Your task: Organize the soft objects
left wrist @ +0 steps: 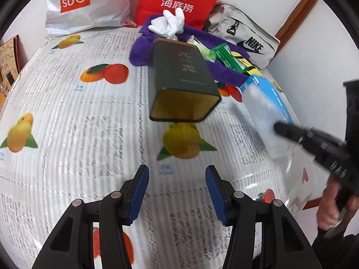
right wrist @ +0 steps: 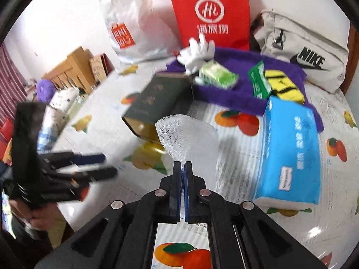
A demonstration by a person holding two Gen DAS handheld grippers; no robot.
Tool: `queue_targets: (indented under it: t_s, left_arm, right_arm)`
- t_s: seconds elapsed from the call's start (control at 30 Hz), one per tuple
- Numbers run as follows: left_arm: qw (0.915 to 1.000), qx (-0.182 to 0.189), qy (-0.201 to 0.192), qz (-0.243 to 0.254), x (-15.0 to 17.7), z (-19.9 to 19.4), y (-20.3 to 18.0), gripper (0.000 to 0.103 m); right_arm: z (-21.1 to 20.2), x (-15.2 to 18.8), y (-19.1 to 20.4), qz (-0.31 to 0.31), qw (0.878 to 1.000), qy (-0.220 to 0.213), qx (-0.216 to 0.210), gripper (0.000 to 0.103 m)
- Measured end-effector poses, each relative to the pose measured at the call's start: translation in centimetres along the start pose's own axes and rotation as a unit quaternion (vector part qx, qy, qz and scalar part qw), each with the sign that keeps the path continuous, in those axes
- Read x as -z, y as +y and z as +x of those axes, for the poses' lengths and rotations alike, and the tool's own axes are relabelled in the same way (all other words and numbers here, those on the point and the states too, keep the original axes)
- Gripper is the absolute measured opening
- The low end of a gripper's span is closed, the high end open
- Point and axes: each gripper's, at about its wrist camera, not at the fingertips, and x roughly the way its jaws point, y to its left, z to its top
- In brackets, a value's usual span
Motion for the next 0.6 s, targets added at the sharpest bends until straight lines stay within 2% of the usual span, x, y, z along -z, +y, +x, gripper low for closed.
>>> queue_targets:
  t_s: [0.2, 0.43, 0.6]
  left_arm:
    - [0.9997, -0.020, 0.005, 0.012, -0.1, 0.0, -0.9, 0.050]
    - [0.9993, -0.032, 0.008, -0.016, -0.4, 0.5, -0.1, 0.050]
    - [0.9992, -0.031, 0.010, -0.023, -0.5, 1.0, -0.3, 0.050]
  right_arm:
    - [-2.7, -2.0, -1.3, -0.007, 0.999, -0.036, 0.013, 0.002]
    - [-4.3, -5.0, -4.3, -0.015, 0.997, -0.064, 0.036, 0.002]
    - [-4.2, -6.6, -6.6, -0.014, 0.996, -0.069, 0.053, 0.002]
